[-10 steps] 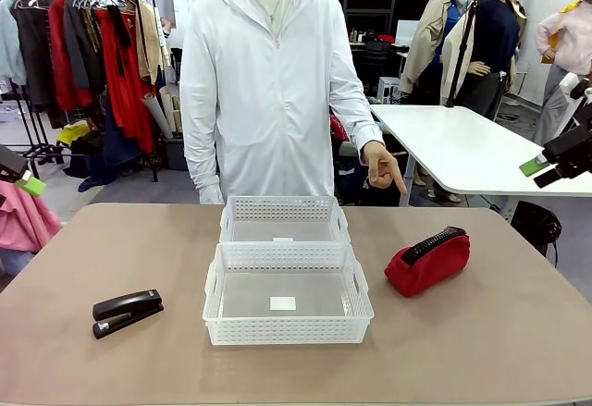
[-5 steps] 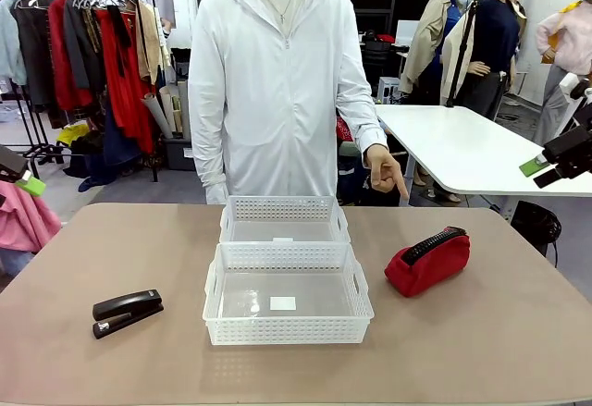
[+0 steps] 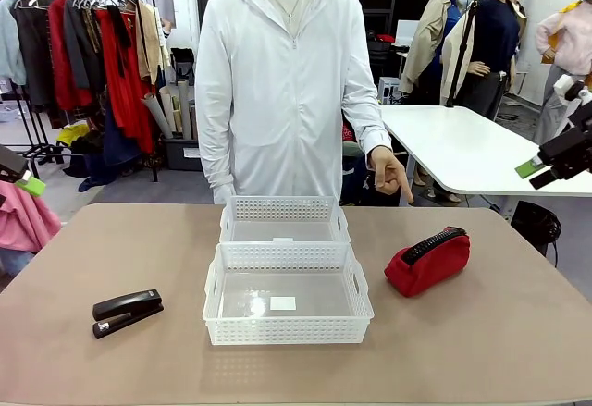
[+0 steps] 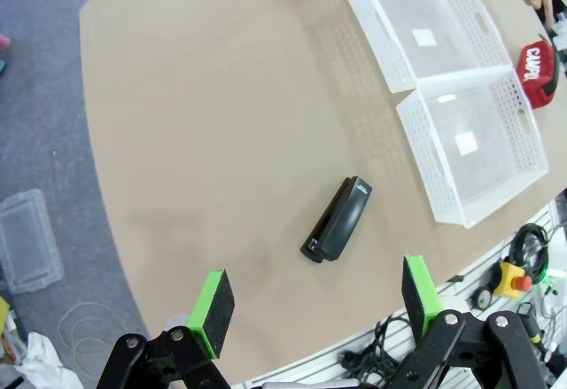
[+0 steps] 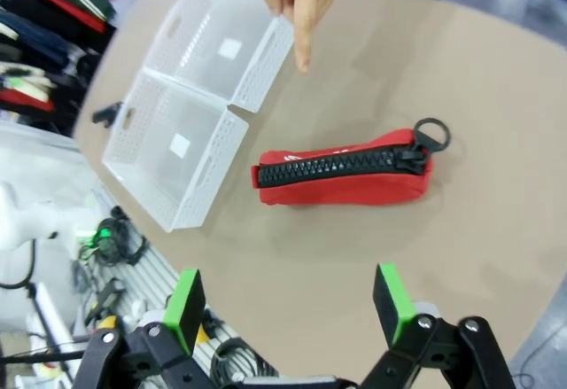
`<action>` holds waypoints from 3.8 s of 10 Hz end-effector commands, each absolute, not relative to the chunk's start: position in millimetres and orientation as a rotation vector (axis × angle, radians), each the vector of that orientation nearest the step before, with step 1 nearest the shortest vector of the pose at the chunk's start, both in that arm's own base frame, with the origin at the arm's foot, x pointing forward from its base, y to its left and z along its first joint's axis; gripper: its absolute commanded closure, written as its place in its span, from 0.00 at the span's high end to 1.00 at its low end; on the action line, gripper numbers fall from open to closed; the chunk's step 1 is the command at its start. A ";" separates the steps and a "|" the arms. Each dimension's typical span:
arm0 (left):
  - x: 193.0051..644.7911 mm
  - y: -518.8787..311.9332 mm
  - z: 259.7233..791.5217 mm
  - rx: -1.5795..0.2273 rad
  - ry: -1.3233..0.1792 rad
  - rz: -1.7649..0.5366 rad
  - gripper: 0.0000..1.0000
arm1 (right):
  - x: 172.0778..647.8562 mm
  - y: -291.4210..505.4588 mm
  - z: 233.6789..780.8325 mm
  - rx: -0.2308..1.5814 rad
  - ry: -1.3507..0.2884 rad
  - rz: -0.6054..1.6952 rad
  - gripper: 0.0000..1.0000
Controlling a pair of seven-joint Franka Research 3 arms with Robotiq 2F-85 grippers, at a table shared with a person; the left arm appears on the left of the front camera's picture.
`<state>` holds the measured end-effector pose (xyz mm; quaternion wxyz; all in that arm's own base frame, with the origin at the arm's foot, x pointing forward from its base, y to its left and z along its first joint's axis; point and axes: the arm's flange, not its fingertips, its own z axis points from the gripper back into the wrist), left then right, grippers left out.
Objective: Distribute items into two baskets.
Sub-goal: Pick up the Pencil pouch that the person points to.
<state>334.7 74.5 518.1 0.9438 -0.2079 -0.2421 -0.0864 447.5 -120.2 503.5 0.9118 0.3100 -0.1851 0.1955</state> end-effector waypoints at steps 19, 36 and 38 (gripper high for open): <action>334.0 74.6 516.9 -0.432 -0.495 -0.176 0.98 | 520.4 65.4 427.0 0.104 -0.034 -0.614 1.00; 334.0 74.6 516.9 -0.432 -0.495 -0.176 0.98 | 522.1 59.5 319.1 0.115 0.012 -0.819 1.00; 334.0 74.6 516.9 -0.432 -0.495 -0.176 0.98 | 519.9 58.5 319.2 0.139 0.060 -0.756 1.00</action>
